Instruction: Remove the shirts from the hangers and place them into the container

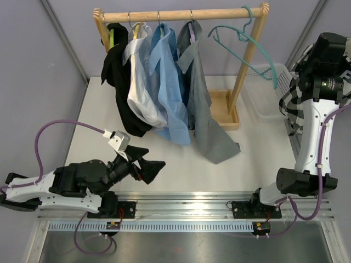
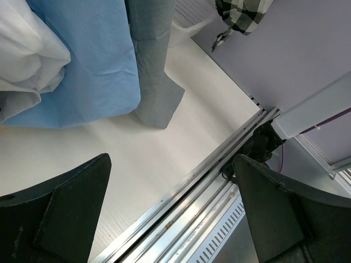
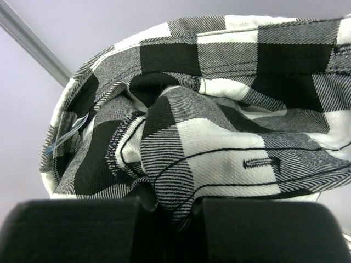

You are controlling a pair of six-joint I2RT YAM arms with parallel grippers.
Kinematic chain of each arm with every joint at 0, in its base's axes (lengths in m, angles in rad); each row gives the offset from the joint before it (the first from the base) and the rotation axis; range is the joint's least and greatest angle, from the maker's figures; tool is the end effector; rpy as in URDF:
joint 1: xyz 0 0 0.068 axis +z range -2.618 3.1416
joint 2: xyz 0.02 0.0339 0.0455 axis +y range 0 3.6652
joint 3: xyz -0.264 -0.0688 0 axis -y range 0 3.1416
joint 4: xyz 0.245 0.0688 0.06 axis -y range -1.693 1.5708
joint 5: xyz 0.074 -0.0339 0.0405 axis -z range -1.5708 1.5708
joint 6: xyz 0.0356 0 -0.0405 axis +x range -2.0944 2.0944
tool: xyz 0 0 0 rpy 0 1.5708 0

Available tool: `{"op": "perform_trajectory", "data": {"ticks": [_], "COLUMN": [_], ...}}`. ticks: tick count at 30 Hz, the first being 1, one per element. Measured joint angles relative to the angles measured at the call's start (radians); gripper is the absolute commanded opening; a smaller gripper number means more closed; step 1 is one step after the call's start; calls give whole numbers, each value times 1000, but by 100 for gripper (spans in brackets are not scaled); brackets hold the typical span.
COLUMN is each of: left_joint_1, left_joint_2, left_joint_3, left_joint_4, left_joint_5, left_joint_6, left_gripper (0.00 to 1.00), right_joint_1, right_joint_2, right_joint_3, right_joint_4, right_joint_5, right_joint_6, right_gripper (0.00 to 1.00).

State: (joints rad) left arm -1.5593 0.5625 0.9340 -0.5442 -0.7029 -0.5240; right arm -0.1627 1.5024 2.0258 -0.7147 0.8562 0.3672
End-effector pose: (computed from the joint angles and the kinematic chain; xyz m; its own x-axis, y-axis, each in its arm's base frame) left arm 0.0242 -0.1026 0.3818 -0.3798 -0.1742 -0.9085 0.6532 0.6449 -0.3967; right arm 0.2717 -0.0718 0.5328 0.1257 0.2178 -0.9679 0.8494 0.4804 0.2184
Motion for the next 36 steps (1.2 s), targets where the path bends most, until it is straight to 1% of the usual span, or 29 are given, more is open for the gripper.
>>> {"op": "perform_trajectory", "data": {"ticks": [3,8,13,16,18,24,30,31,34,36], "left_joint_1": [0,0,0,0,0,0,0,0,0,0], "left_joint_2": [0,5,11,11,11,5,-17,-19,-19,-19], "left_joint_3": [0,-3,-22,-40,-48,-57,-74,-77,-78,-78], "left_joint_4": [0,5,14,16,14,16,15,15,13,10], "left_joint_5": [0,5,10,10,10,2,-16,-17,-21,-26], "left_joint_6": [8,18,16,12,10,3,-2,-2,-6,-11], "left_gripper": [98,98,98,99,99,99,99,99,99,99], "right_joint_1": [-31,-67,-68,-68,-68,-68,-68,-68,-68,-68], "right_joint_2": [44,200,307,373,395,394,432,433,415,437], "right_joint_3": [42,233,347,445,480,463,500,471,296,196], "right_joint_4": [-9,-3,90,148,196,369,350,348,355,317], "right_joint_5": [-51,-198,-382,-469,-518,-605,-588,-578,-548,-526], "right_joint_6": [13,45,61,78,91,132,155,158,169,177], "right_gripper": [0,0,0,0,0,0,0,0,0,0]}}
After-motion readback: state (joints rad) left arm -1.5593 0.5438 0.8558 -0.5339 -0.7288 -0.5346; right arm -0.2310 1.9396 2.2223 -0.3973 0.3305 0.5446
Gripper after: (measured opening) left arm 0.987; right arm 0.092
